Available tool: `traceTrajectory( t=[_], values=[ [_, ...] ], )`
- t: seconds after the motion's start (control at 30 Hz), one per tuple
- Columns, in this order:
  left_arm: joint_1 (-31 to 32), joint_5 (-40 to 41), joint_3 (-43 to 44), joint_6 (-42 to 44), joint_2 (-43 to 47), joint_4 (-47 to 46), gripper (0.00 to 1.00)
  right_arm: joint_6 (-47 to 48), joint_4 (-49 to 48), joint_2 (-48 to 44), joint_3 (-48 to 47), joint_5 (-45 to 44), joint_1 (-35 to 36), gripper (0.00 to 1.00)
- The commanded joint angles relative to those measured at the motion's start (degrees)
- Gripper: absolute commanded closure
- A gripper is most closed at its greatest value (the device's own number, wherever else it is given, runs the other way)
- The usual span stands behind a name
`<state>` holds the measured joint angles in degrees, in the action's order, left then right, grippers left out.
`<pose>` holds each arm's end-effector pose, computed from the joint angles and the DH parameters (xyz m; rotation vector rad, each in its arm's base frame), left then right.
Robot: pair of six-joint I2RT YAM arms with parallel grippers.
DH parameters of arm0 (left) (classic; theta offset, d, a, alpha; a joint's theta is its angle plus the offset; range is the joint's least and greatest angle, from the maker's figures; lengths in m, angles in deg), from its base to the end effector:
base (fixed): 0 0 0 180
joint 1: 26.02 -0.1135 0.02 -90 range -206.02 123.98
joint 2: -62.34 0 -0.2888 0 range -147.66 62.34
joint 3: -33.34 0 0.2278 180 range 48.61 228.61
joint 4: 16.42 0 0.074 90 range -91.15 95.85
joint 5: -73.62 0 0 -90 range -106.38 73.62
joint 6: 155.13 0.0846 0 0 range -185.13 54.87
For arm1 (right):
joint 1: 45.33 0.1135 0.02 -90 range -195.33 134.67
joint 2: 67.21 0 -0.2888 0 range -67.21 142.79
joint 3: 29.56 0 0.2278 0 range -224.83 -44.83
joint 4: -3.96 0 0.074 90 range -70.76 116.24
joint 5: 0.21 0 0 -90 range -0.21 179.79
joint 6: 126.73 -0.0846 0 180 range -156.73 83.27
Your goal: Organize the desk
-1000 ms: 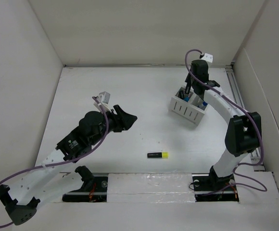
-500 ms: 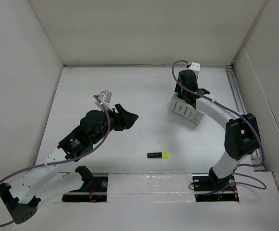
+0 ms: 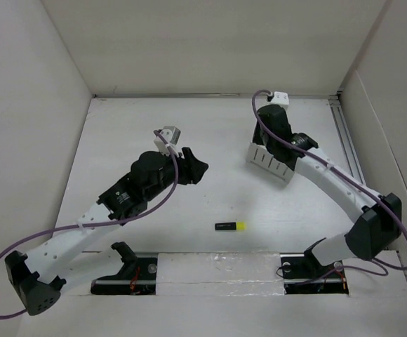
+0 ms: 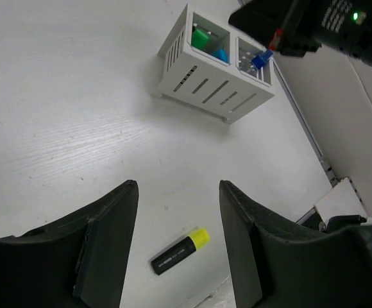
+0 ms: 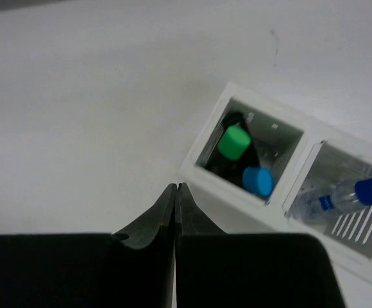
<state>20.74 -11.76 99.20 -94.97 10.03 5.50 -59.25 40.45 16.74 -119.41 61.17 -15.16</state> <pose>0.1567 -0.1567 0.3724 0.2033 1.7938 -0.9086 0.3176 0.1377 0.3487 0.1580 2.0281 0.0495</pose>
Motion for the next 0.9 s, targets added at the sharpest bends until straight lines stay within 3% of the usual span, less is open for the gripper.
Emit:
traceTrajectory(
  t=[0.0,0.1,0.3,0.33,0.43,0.47,0.53,0.63,0.87],
  values=[
    [-0.18,1.52,4.17,5.32,1.77,-1.74,0.5,-4.71,14.25,-4.04,-0.04,6.09,4.09,1.0],
    [-0.18,4.51,3.99,6.38,3.7,-1.29,0.5,-10.95,20.16,-7.55,7.59,15.91,8.4,1.0],
    [-0.18,6.89,2.41,8.22,6.17,-1.73,0.47,-21.67,29.66,-16.69,15.96,20.6,19.56,1.0],
    [-0.18,6.72,2.32,8.31,5.91,-1.82,0.47,-23.51,29.94,-17.92,16.49,22.28,20.09,0.8],
    [-0.18,6.01,1.71,8.23,4.77,-3.49,0.47,-28.35,30.99,-20.39,19.47,27.21,20.8,0.37],
    [-0.18,5.75,1.53,8.05,3.98,-3.93,0.47,-29.76,31.17,-20.74,20.52,27.82,21.33,0.32],
    [-0.18,5.57,1.53,7.7,3.36,-4.37,0.47,-33.35,28.72,-21.36,23.77,30.44,21.85,0.24],
    [-0.18,3.64,1.53,7.26,2.92,-4.63,0.48,-37.33,21.0,-21.28,28.34,33.36,23.34,0.21],
    [-0.18,2.93,2.32,6.47,2.22,-2.62,0.48,-33.47,12.04,-10.22,29.67,36.17,23.35,0.19]
  ],
)
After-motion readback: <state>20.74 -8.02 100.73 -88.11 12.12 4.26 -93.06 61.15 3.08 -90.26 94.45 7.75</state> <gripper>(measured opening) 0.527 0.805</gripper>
